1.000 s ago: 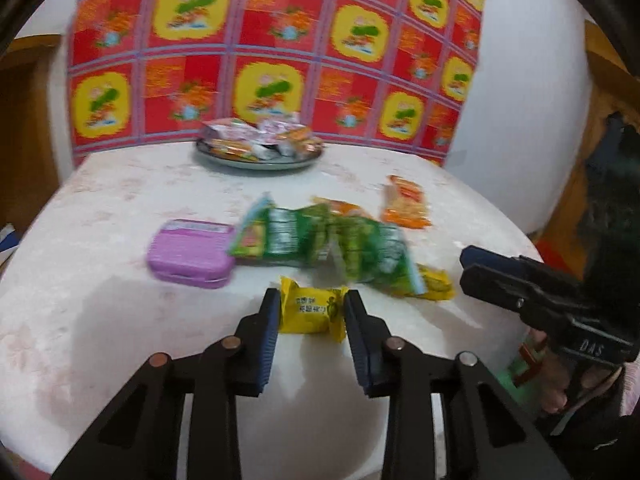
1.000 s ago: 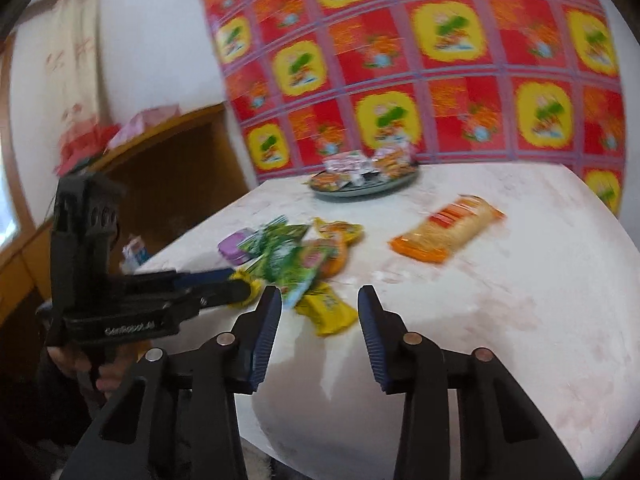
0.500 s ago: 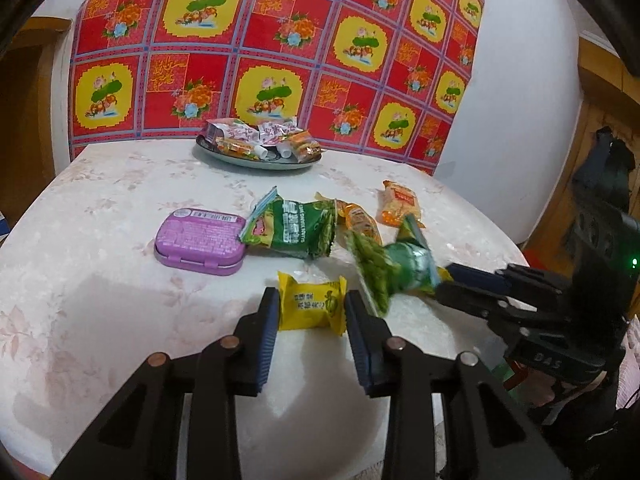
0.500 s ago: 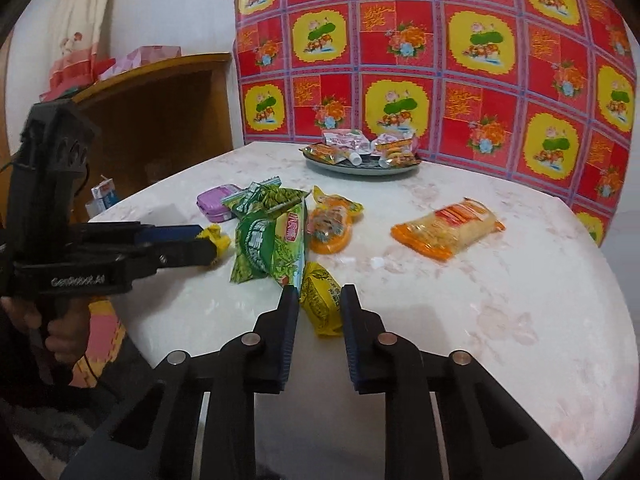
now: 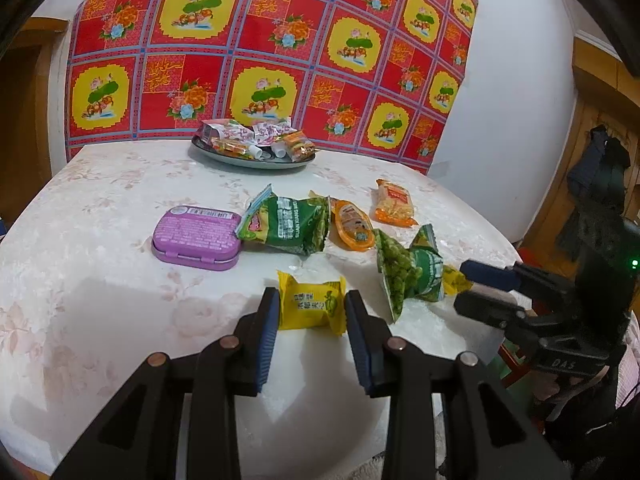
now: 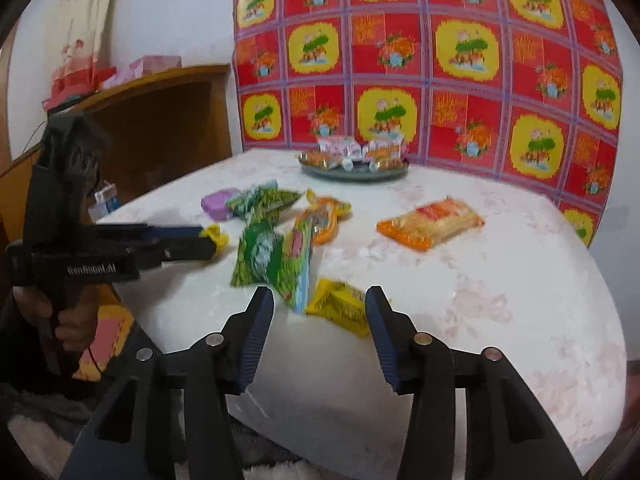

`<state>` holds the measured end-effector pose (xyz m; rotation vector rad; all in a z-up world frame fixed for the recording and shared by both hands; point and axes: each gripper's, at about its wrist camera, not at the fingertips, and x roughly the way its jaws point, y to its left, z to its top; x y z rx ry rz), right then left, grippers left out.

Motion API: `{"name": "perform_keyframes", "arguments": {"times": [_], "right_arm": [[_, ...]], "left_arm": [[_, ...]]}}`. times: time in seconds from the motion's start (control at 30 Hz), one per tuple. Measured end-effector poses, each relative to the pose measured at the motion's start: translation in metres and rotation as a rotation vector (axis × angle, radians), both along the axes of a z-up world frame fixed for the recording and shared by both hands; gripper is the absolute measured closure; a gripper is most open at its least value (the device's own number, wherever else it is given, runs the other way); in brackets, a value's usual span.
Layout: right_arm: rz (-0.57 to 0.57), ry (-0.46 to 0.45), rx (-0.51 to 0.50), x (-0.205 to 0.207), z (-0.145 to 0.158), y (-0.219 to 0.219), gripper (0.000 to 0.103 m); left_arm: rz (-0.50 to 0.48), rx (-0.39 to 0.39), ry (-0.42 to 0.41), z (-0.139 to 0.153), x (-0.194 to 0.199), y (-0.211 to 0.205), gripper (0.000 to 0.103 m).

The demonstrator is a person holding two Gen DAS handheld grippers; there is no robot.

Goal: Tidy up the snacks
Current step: 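Grasp a yellow square packet with the left gripper while the right grasps another yellow packet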

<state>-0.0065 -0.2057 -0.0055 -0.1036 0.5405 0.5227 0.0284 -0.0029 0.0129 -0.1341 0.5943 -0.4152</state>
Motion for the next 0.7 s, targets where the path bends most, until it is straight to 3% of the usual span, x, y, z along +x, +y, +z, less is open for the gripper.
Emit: {"name": "perform_keyframes", "arguments": {"times": [0.1,0.3,0.37,0.43,0.53,0.63,0.7], "right_arm": [[-0.053,0.055,0.023,0.007,-0.004,-0.009,0.053],[-0.111,0.068,0.036,0.016,-0.005,-0.023,0.053],[-0.132,0.081,0.048,0.019,-0.003,-0.023,0.046],[-0.216,0.066,0.059,0.02,0.003,-0.021,0.026],[-0.316,0.042,0.076,0.02,0.014,-0.013,0.026],[-0.382,0.001,0.017,0.018,0.021,0.004,0.026],[-0.417,0.022,-0.026,0.023,0.017,0.016,0.026]], "left_arm": [[-0.001,-0.002,-0.003,0.0,-0.001,0.0,0.069],[-0.003,-0.002,-0.008,-0.001,-0.001,-0.001,0.069],[-0.003,-0.002,-0.009,-0.001,0.0,-0.001,0.069],[-0.002,0.001,-0.01,-0.001,-0.001,-0.001,0.069],[-0.005,0.001,-0.014,-0.001,-0.001,-0.001,0.069],[-0.01,-0.002,-0.018,-0.001,-0.001,0.0,0.069],[-0.015,-0.003,-0.021,-0.001,-0.001,0.001,0.069]]}}
